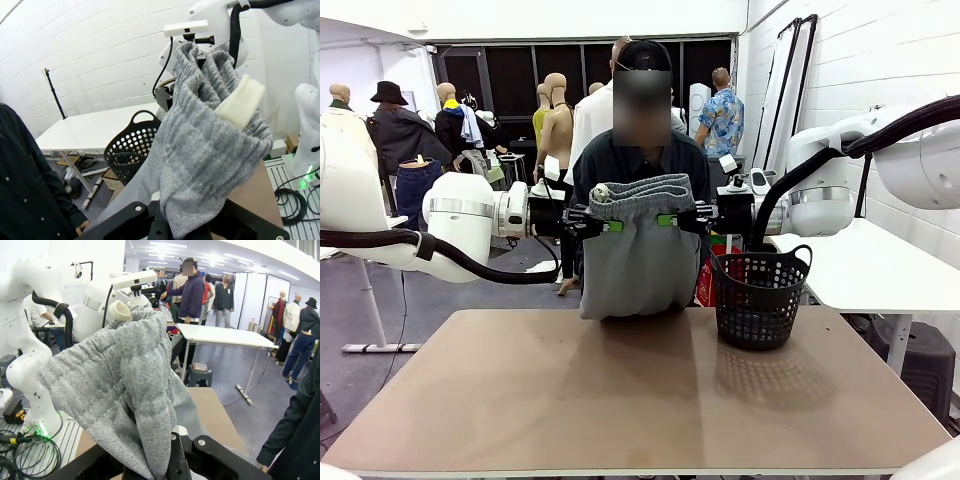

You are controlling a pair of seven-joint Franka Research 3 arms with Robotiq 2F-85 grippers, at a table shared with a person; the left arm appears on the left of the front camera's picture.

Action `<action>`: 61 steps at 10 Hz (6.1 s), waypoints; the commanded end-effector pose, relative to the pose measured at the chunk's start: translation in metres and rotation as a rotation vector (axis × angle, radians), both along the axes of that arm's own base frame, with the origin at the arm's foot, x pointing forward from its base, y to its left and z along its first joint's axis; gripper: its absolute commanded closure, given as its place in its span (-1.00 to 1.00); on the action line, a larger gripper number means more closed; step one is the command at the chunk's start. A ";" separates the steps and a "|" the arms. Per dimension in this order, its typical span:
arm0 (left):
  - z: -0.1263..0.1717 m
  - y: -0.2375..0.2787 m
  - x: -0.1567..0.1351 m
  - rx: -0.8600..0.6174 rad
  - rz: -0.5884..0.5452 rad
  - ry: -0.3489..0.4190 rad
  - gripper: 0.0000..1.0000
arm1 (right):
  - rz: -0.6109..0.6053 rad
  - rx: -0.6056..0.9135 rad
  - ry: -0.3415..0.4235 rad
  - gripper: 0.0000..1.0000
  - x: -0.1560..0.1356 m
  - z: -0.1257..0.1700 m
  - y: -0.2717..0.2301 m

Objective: Fold the training pants.
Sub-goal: Release the ends of the Training pants and then grab the overlapped ends.

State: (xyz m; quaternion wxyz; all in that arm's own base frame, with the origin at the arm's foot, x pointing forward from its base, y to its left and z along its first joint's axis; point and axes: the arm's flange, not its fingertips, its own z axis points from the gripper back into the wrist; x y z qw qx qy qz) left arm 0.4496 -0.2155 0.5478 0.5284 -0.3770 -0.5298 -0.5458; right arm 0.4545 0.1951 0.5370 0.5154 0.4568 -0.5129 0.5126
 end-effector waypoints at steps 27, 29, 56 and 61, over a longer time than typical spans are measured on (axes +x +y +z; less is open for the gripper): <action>0.001 -0.001 -0.004 -0.014 0.003 0.001 1.00 | 0.015 0.009 -0.005 1.00 -0.002 0.002 0.000; 0.001 -0.001 -0.004 -0.014 0.003 0.001 1.00 | 0.015 0.009 -0.005 1.00 -0.002 0.002 0.000; 0.001 -0.001 -0.004 -0.014 0.003 0.001 1.00 | 0.015 0.009 -0.005 1.00 -0.002 0.002 0.000; 0.001 -0.001 -0.004 -0.014 0.003 0.001 1.00 | 0.015 0.009 -0.005 1.00 -0.002 0.002 0.000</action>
